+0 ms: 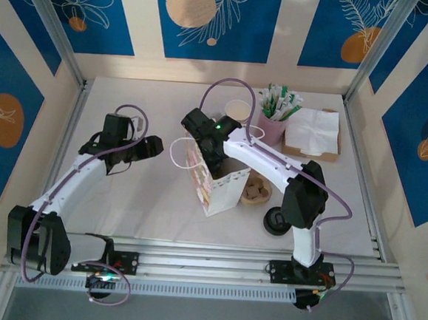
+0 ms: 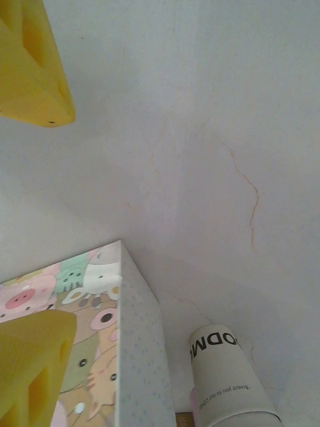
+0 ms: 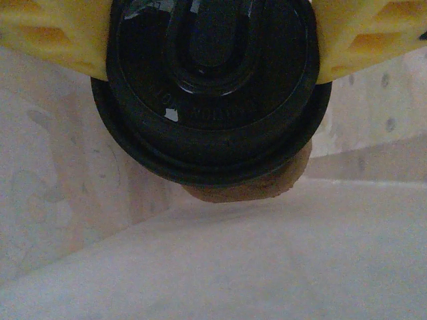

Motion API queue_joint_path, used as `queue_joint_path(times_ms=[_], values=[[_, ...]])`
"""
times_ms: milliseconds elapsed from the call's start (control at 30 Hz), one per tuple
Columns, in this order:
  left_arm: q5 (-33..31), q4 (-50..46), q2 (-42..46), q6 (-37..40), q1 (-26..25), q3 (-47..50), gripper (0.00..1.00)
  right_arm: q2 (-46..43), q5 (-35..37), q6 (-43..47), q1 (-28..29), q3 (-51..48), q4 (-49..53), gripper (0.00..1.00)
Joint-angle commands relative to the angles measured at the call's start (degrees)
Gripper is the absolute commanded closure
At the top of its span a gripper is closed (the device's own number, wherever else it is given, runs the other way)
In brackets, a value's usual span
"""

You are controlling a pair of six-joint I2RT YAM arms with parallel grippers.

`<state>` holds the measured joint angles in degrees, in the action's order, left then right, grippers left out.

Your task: Pack the takeout coffee

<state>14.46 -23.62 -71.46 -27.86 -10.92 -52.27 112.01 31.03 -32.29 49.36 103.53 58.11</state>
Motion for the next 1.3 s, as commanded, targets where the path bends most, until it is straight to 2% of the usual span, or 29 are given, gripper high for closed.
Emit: queue_joint_path(times_ms=[0,1100,1267], values=[[-0.6,-1.5,-0.2,1.7,-0.7,-2.1,0.27,2.5,-2.9,-2.4,-0.2,-0.2,3.4,0.44],[-1.6,-2.1,-0.4,2.0,-1.3,-2.3,0.27,3.1,4.2,-0.4,0.5,5.5,11.4,0.45],[-2.1,-2.1,-0.3,2.1,-1.4,-2.2,0.27,4.7,3.2,-0.6,0.3,3.9,11.2,0.45]])
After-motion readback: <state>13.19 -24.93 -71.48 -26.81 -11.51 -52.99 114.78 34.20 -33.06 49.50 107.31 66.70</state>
